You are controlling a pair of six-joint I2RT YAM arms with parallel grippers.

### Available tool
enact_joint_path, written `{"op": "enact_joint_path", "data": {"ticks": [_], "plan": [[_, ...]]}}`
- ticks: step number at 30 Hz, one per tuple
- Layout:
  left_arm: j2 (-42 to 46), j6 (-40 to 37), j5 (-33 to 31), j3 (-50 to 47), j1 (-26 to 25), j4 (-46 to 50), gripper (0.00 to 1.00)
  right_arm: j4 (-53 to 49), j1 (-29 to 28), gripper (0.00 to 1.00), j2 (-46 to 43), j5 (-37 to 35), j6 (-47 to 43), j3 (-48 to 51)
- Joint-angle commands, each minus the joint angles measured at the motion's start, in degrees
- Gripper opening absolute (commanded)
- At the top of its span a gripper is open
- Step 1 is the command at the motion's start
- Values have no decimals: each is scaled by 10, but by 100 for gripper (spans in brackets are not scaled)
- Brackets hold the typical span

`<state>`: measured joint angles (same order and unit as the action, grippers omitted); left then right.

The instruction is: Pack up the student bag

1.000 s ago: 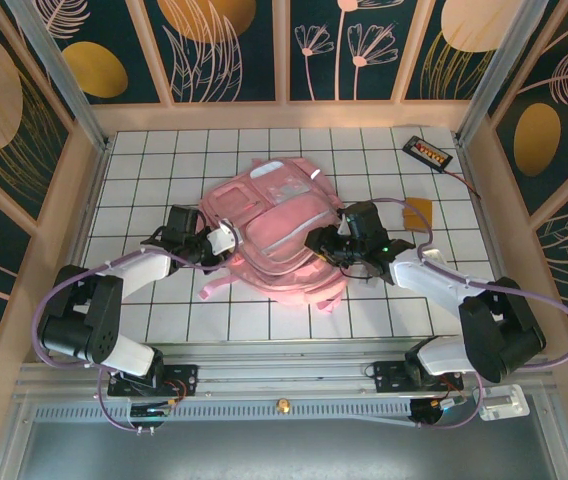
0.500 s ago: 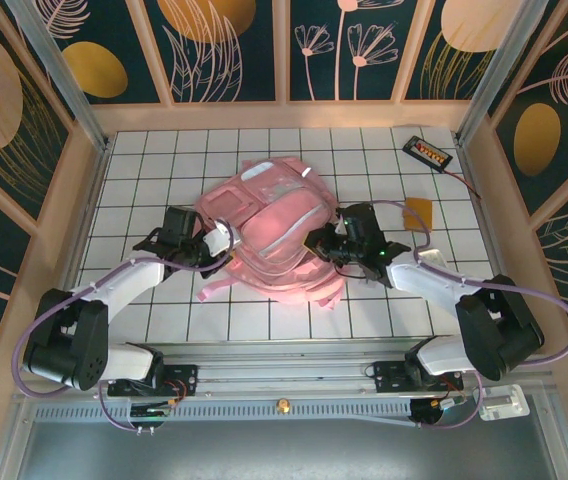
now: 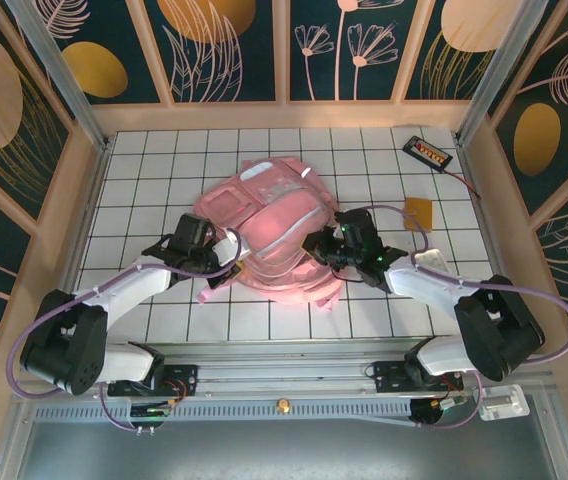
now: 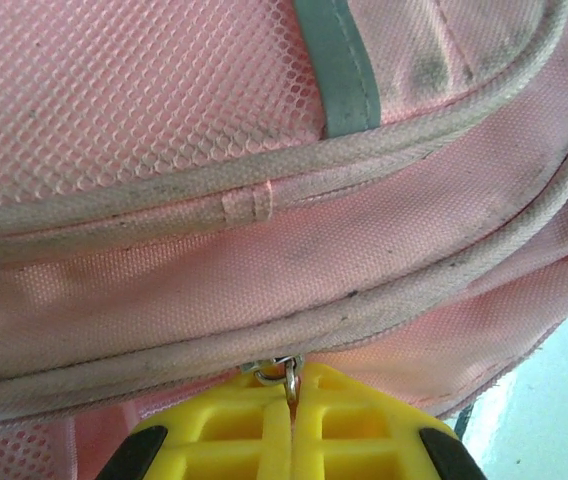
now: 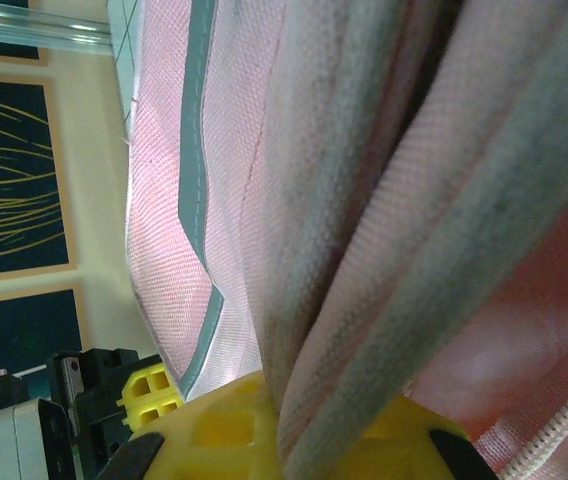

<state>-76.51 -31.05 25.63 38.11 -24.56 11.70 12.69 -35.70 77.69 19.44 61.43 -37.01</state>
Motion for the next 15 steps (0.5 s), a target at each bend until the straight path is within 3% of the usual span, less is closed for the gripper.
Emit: {"op": "enact_joint_path", "data": {"ticks": [1, 15], "plan": [[13, 31, 30, 10, -37, -28, 0, 7, -14, 0, -19, -9, -9, -6], [9, 130, 3, 26, -149, -89, 0, 77, -57, 0, 44, -11, 22, -15]]}}
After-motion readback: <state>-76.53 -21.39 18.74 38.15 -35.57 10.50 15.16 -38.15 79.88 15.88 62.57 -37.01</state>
